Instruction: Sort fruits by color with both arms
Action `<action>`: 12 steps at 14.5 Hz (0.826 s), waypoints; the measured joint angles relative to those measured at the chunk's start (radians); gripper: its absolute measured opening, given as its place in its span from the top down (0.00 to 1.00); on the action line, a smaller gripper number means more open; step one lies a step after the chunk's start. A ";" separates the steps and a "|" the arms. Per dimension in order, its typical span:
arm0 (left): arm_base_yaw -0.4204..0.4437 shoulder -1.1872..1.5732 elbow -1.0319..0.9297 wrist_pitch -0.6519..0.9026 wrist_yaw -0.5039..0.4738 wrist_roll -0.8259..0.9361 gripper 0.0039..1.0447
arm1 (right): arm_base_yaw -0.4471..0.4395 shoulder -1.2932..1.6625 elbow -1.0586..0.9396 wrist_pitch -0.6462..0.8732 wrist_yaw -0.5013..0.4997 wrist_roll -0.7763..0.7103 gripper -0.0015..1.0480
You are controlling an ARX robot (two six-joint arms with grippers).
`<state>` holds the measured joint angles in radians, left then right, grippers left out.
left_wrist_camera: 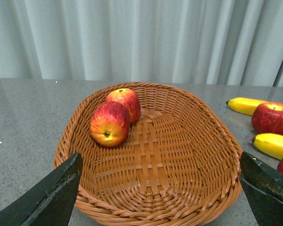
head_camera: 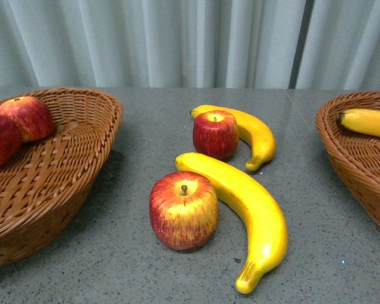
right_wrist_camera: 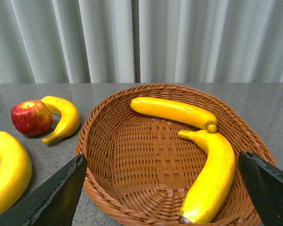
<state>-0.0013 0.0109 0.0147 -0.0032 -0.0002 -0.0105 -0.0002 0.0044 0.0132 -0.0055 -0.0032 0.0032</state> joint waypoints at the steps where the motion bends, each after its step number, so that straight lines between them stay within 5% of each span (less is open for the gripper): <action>1: 0.000 0.000 0.000 0.000 0.000 0.000 0.06 | 0.000 0.000 0.000 0.000 0.000 0.000 0.06; 11: 0.000 0.000 0.000 0.000 0.000 0.000 0.06 | 0.000 0.000 0.000 0.000 0.000 0.000 0.06; 12: -0.078 0.065 0.046 -0.137 -0.174 -0.010 0.06 | 0.000 0.000 0.000 0.000 0.002 0.000 0.06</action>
<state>-0.0792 0.0757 0.0608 -0.1398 -0.1745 -0.0200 -0.0002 0.0044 0.0132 -0.0051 -0.0017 0.0036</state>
